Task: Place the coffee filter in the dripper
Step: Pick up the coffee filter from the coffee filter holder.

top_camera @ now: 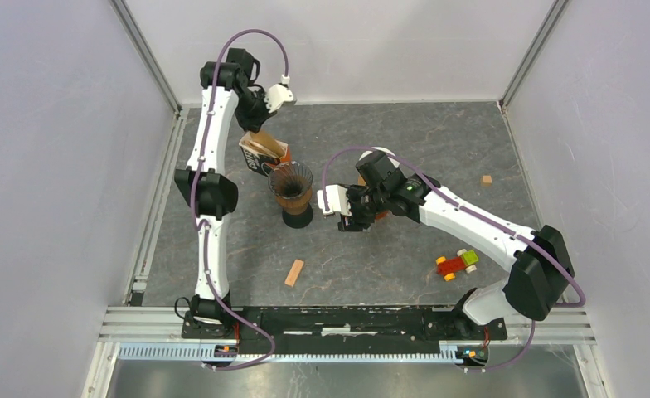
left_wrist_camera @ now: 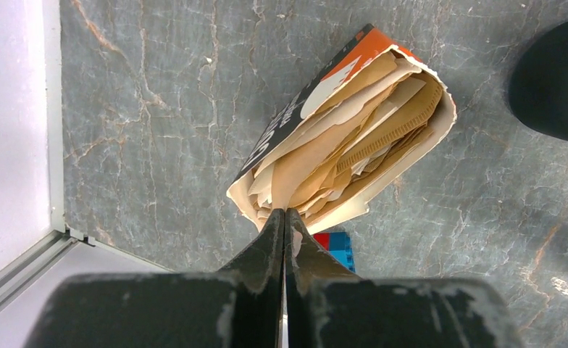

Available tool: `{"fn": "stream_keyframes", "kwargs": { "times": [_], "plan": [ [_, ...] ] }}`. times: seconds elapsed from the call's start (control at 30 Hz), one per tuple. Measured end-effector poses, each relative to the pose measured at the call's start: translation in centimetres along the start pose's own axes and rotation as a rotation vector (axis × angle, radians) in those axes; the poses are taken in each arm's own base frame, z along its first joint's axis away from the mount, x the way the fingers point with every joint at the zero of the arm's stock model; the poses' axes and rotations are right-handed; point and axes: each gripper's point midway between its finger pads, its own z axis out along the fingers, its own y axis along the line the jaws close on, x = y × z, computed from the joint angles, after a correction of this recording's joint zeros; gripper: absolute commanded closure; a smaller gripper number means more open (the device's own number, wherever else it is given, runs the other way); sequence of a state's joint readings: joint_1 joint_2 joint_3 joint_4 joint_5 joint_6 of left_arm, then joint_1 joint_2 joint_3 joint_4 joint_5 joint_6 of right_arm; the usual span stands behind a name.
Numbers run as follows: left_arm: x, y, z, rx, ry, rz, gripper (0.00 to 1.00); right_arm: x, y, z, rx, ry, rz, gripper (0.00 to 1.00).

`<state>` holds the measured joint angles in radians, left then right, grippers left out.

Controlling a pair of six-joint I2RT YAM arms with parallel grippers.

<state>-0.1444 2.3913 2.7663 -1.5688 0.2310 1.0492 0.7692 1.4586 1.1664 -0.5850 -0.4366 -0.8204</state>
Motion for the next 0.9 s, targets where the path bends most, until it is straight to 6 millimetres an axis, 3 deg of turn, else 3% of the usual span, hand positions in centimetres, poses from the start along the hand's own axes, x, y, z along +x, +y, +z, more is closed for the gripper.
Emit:
{"fn": "stream_keyframes", "kwargs": {
  "times": [0.17,0.27,0.6,0.77,0.9],
  "plan": [
    [0.1,-0.4,-0.1,0.014,0.002,-0.003,0.98,0.0,0.0,0.0,0.000,0.000,0.000,0.33],
    [-0.1,-0.8,-1.7,0.000,-0.006,0.001,0.98,0.0,0.0,0.0,0.001,-0.001,0.002,0.33],
    [-2.2,-3.0,-14.1,-0.200,-0.122,0.055,0.98,-1.6,-1.1,-1.2,0.047,-0.037,0.017,0.34],
    [-3.4,-3.5,-18.2,-0.289,-0.190,0.080,0.98,-4.2,-3.1,-3.2,0.117,-0.091,0.016,0.34],
    [-5.1,-4.9,-19.8,-0.284,-0.280,0.078,0.98,-7.5,-5.6,-5.8,0.201,-0.155,0.009,0.32]
  ]
}}
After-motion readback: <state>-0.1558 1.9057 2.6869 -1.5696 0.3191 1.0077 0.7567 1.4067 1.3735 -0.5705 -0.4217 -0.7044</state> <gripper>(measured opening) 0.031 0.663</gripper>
